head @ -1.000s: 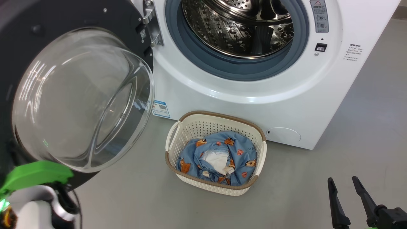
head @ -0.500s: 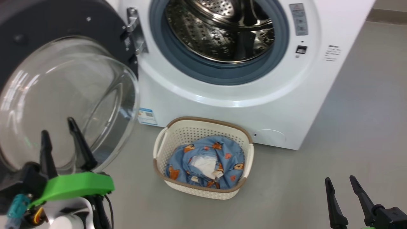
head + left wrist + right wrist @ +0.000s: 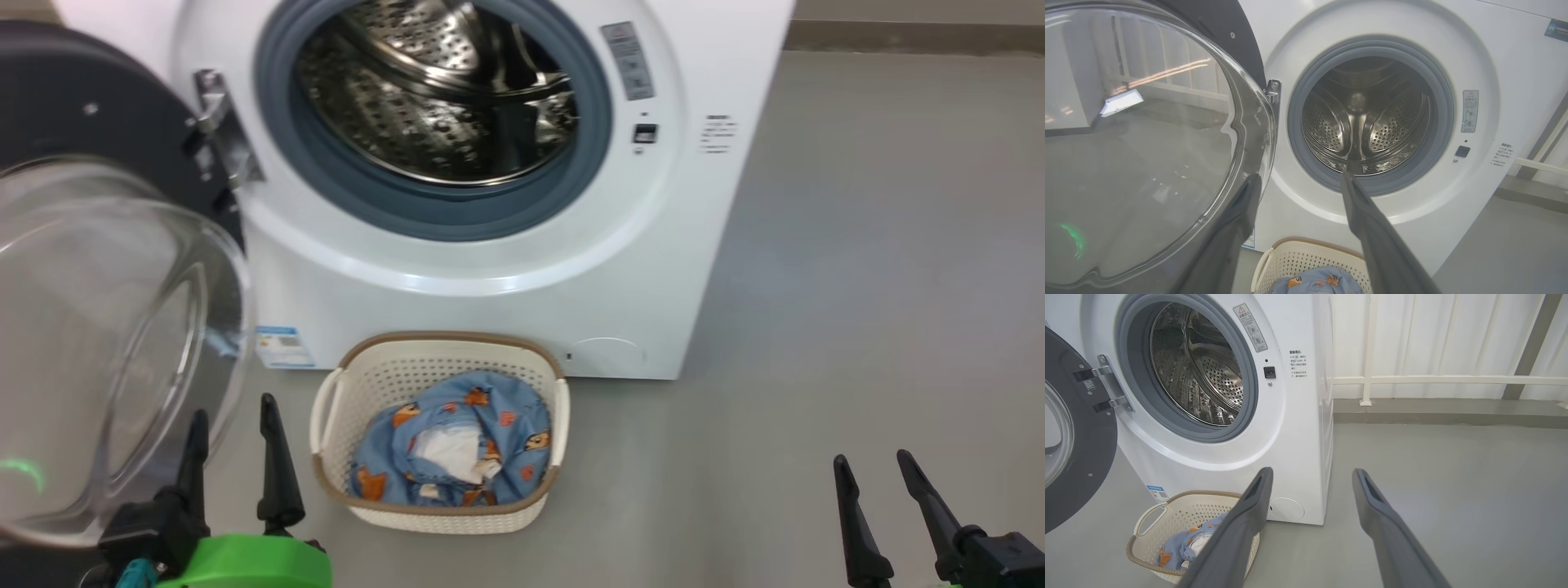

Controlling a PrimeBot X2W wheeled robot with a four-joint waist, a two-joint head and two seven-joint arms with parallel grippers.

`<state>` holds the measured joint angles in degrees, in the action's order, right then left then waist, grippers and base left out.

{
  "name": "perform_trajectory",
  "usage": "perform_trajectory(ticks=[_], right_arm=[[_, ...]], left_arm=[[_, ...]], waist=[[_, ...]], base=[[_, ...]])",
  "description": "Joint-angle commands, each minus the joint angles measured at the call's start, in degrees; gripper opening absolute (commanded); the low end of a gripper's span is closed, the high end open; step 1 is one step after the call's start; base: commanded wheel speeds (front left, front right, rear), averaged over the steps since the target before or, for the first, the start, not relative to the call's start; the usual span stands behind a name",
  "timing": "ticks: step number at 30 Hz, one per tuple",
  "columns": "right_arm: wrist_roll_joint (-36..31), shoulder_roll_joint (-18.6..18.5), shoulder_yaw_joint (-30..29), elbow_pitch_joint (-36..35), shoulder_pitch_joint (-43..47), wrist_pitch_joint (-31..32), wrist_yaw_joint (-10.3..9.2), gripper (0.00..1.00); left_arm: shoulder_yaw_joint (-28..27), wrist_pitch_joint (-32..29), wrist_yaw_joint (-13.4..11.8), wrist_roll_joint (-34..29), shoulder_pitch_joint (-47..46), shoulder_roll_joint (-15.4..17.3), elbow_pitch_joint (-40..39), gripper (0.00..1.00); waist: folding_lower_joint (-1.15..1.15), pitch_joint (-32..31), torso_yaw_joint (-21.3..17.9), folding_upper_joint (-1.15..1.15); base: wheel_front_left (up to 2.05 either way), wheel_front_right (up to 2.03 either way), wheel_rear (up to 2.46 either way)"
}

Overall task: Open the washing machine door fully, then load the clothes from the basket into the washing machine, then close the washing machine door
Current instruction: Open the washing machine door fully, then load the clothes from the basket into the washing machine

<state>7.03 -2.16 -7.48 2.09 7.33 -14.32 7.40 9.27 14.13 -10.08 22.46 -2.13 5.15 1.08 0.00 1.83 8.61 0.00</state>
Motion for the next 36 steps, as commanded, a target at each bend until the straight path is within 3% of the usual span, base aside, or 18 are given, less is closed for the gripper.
perform_trajectory(ticks=[1,13,36], right_arm=[[-0.60,-0.72,1.45,-1.72,-0.38,-0.68,0.09,1.00],[-1.04,-0.72,0.72,-1.87,-0.31,-0.68,0.09,1.00],[-0.15,-0.72,1.30,-1.84,-1.43,-0.68,0.09,1.00]], left_arm=[[-1.86,0.61,0.58,-1.04,-0.87,1.04,-0.75,1.00],[-4.13,0.85,4.85,-11.35,3.52,-0.87,2.24,1.00],[-8.24,0.86,5.43,-14.97,4.64,-2.25,0.87,1.00]], waist=[[0.00,-0.51,-3.04,0.00],[0.00,-0.28,-8.31,0.00],[0.00,1.37,-8.48,0.00]], base=[[0.00,0.00,0.00],[0.00,0.00,0.00],[0.00,0.00,0.00]])
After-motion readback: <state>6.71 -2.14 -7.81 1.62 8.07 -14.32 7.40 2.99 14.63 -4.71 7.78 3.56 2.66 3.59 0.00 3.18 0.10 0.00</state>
